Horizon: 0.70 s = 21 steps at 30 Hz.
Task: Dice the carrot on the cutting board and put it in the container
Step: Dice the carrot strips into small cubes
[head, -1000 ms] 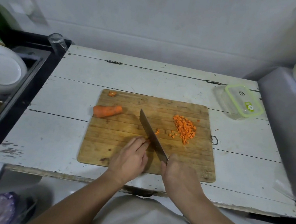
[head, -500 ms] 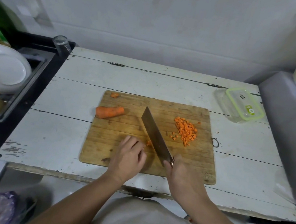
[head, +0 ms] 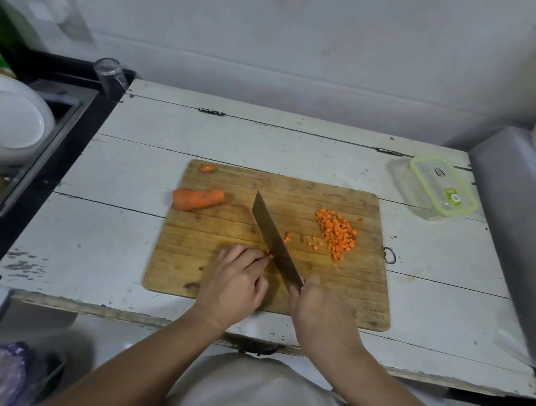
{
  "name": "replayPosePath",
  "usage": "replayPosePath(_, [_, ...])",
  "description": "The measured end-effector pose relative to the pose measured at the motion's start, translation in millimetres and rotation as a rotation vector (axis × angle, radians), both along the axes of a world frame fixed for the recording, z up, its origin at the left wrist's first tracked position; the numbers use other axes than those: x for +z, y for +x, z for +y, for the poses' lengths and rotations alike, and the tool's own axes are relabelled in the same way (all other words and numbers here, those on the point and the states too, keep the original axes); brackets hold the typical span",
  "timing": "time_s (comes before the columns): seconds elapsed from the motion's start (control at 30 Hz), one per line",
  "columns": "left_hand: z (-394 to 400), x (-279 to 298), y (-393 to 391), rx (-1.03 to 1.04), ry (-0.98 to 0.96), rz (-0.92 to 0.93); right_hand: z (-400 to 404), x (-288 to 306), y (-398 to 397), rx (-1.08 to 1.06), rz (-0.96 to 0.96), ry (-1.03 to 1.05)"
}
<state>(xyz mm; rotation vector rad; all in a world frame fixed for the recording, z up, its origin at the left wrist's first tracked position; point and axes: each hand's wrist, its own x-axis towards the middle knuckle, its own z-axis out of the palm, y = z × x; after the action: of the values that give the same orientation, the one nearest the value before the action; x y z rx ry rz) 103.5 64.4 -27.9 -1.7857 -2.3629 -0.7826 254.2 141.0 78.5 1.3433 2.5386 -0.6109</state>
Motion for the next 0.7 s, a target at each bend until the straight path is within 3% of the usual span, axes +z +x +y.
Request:
replayPosePath(0.27, [-3, 5, 1, -0.015, -0.096, -0.001, -1, 7, -6, 0.006, -0.001, 0.012])
replayPosePath(0.4, [-6, 6, 3, -0.035, -0.091, -0.049, 7, 3, 10, -0.071, 0.099, -0.077])
replayPosePath(0.57, [-11, 6, -3, 0.096, -0.011, -0.375, 9, 6, 25, -0.075, 0.143, -0.079])
replayPosePath(0.7, [-16, 7, -4, 0.043, -0.005, -0.328, 2, 8, 20, -0.015, 0.088, -0.071])
